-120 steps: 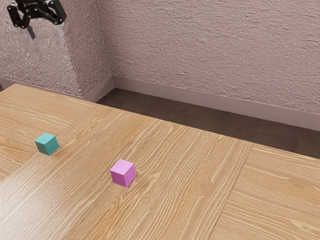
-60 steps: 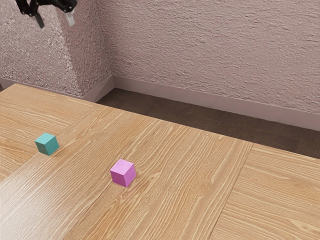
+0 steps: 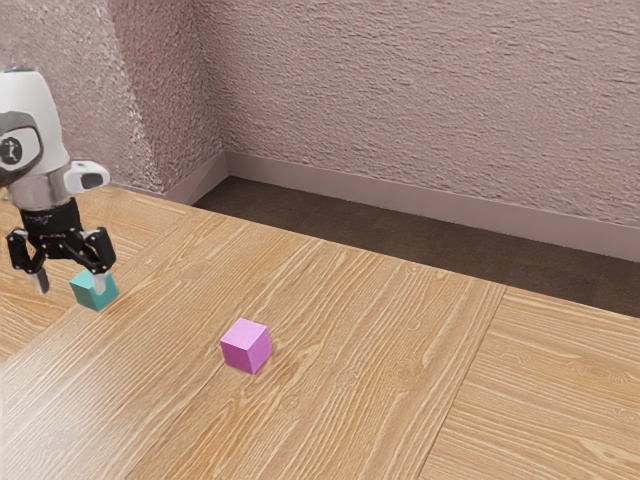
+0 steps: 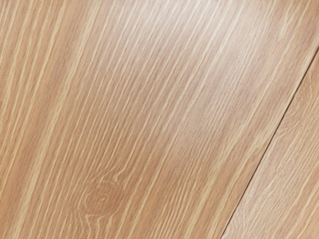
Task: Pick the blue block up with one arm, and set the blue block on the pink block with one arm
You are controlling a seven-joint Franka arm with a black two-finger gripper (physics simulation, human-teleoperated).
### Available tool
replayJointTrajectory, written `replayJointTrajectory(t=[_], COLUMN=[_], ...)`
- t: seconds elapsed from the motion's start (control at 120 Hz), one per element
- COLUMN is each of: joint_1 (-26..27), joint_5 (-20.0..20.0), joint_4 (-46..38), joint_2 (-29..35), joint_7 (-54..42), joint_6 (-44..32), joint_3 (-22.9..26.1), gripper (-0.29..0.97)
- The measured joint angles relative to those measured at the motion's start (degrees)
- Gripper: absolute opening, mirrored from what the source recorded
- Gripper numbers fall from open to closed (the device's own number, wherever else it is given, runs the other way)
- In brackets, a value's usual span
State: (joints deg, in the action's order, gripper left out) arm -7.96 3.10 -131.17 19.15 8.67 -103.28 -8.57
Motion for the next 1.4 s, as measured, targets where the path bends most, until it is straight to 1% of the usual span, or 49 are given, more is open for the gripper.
replayJointTrajectory(t=[0.083,0.158,0.258,0.333,0.417,0.467,0.567,0.642,0.742,0.858,1.0,1.125,1.4], joint_1=[0.1,0.4,0.2,-1.5,-3.9,-4.7,-5.1,-5.3,-5.5,-5.5,-5.3,-5.3,-5.3], joint_5=[1.2,1.6,0.2,-2.7,-7.5,-10.2,-14.2,-16.1,-17.2,-17.2,-17.0,-17.0,-16.8], joint_4=[6.4,9.7,15.6,20.6,27.8,30.3,31.6,31.7,31.9,32.1,32.9,34.0,34.8], joint_2=[-10.8,-18.2,-27.1,-33.2,-40.5,-43.2,-44.7,-45.4,-46.8,-48.0,-48.5,-48.1,-49.0], joint_7=[-5.2,-10.5,-17.9,-24.1,-31.6,-36.3,-45.3,-50.9,-56.2,-60.2,-63.5,-64.8,-61.5], joint_6=[-6.4,-12.5,-19.0,-22.6,-25.3,-26.2,-26.7,-26.8,-26.4,-25.5,-23.9,-20.6,-16.0], joint_3=[-3.0,-6.2,-10.2,-11.4,-11.6,-11.6,-11.6,-11.7,-12.0,-13.1,-13.2,-13.3,-13.3], gripper=[0.68,0.68,0.68,0.68,0.68,0.68,0.68,0.68,0.68,0.68,0.68,0.68,0.68])
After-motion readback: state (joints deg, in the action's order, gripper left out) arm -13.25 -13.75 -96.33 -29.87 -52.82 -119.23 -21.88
